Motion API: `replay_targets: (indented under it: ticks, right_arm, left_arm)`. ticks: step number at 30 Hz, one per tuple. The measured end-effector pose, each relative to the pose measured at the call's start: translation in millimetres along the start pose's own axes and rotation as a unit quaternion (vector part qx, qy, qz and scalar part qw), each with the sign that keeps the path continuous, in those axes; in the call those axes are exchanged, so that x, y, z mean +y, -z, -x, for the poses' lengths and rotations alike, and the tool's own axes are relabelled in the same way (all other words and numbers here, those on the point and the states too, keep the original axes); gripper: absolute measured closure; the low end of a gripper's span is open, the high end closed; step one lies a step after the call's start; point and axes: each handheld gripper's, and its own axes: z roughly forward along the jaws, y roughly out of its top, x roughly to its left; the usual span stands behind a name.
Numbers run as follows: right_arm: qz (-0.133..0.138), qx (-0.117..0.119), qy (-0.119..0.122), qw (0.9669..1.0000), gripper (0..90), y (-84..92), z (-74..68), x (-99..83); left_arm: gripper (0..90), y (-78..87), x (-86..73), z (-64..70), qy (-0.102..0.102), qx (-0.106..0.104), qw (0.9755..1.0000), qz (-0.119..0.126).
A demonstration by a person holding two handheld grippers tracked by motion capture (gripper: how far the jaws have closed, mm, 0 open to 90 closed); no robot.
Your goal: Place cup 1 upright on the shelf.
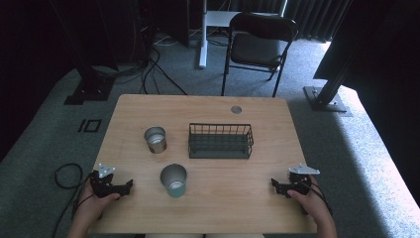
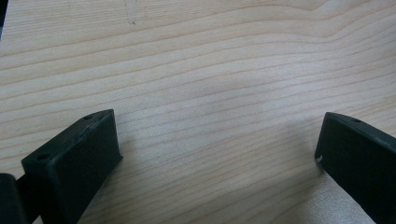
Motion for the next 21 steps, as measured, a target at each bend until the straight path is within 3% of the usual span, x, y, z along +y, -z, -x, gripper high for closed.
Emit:
replay_targets:
  ticks: [21]
  right_arm:
    - [0.011,0.004,0.000,0.9999,11.0,0.3,0.7,1.0]
  left_arm:
    - [0.4,-0.1,0.0,0.3,-0.001,-0.002,1.0000,0.000]
